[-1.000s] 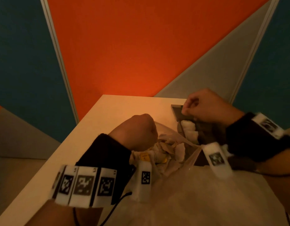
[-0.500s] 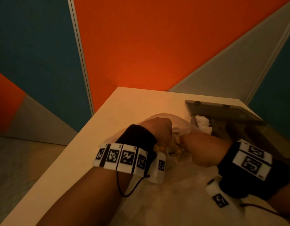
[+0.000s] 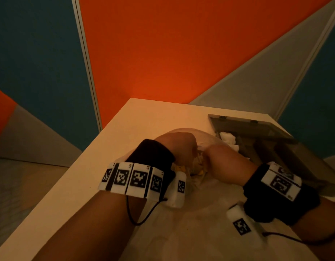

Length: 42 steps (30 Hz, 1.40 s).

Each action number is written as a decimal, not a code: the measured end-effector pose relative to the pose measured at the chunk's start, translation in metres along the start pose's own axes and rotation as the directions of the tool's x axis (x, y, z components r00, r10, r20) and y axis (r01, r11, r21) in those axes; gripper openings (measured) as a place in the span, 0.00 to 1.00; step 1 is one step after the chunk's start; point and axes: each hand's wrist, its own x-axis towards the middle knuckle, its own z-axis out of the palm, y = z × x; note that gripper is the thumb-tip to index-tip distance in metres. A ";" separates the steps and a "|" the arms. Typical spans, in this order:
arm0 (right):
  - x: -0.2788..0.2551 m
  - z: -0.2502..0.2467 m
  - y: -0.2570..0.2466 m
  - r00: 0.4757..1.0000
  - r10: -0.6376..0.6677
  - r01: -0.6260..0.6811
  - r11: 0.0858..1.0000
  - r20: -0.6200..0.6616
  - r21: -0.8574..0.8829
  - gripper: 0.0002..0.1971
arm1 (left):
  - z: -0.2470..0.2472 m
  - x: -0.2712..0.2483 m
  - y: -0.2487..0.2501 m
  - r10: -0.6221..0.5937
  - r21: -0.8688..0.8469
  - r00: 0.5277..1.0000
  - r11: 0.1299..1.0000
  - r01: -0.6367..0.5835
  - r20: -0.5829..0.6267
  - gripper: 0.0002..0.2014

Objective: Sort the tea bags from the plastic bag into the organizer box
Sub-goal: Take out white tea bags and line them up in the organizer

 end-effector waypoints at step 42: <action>-0.006 -0.006 0.021 0.989 -0.119 0.064 0.873 0.084 0.484 0.12 | -0.019 -0.016 -0.004 -0.004 -0.122 0.996 0.993 -0.008 -0.092 0.06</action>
